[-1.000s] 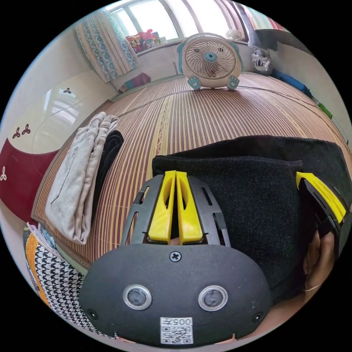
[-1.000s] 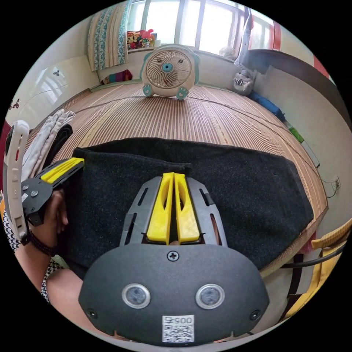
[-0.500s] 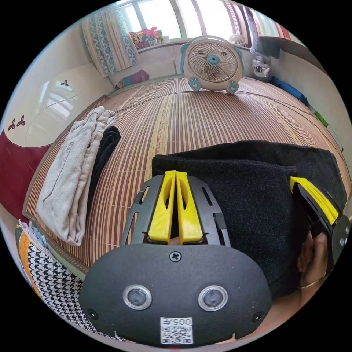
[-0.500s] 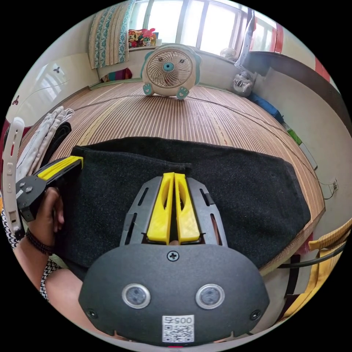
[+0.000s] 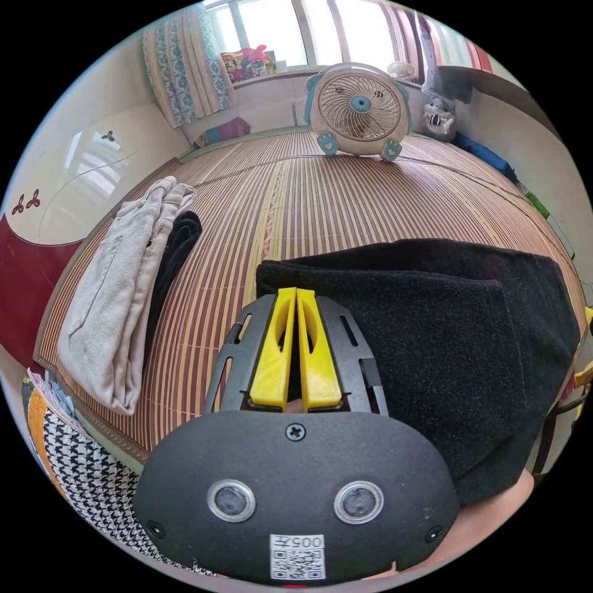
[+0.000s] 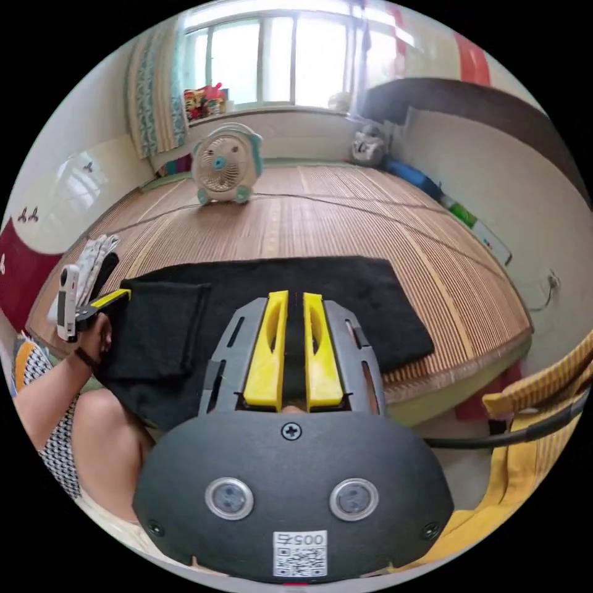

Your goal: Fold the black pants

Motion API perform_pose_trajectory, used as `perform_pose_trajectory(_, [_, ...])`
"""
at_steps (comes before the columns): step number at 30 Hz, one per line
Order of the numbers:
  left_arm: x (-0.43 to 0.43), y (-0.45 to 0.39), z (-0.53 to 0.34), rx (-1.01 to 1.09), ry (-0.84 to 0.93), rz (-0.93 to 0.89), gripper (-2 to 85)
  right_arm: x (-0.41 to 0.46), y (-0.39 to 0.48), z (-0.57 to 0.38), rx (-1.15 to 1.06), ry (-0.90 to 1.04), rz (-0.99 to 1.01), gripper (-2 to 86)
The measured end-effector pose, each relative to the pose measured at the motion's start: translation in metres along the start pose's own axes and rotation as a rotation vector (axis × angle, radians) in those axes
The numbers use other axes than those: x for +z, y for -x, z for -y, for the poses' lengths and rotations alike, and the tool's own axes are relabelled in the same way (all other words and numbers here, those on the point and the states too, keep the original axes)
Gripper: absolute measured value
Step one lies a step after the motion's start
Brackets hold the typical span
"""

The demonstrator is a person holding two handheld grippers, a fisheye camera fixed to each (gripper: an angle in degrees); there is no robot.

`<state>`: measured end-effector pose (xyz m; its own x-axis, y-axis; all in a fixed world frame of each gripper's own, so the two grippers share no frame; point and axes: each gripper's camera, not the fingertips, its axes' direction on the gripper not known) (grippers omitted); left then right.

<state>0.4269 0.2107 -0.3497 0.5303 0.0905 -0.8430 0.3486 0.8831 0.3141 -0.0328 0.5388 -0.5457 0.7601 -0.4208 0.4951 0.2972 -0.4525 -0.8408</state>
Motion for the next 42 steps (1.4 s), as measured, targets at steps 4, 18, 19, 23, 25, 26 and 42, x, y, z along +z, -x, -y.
perform_pose_trajectory(4, [-0.001, 0.001, -0.003, 0.005, 0.001, 0.012, -0.7, -0.014, -0.122, -0.019, 0.262, 0.059, 0.047, 6.9])
perform_pose_trajectory(18, [-0.009, 0.031, -0.021, -0.011, 0.000, -0.026, -0.7, 0.018, -0.285, -0.034, 0.669, 0.207, 0.289, 10.1])
perform_pose_trajectory(19, [-0.010, 0.032, -0.022, -0.012, 0.000, -0.027, -0.7, 0.019, -0.291, -0.037, 0.682, 0.204, 0.297, 10.4])
perform_pose_trajectory(23, [-0.013, 0.043, -0.029, -0.015, 0.000, -0.034, -0.7, 0.018, -0.306, -0.044, 0.728, 0.146, 0.333, 10.5])
perform_pose_trajectory(25, [-0.015, 0.049, -0.033, -0.017, 0.000, -0.038, -0.7, 0.018, -0.308, -0.047, 0.732, 0.126, 0.311, 9.5])
perform_pose_trajectory(26, [-0.016, 0.053, -0.036, -0.019, 0.000, -0.042, -0.7, 0.018, -0.308, -0.048, 0.726, 0.122, 0.301, 9.1])
perform_pose_trajectory(42, [-0.033, 0.111, -0.077, -0.021, 0.003, -0.047, -0.7, 0.008, -0.305, -0.064, 0.782, 0.019, 0.339, 2.0])
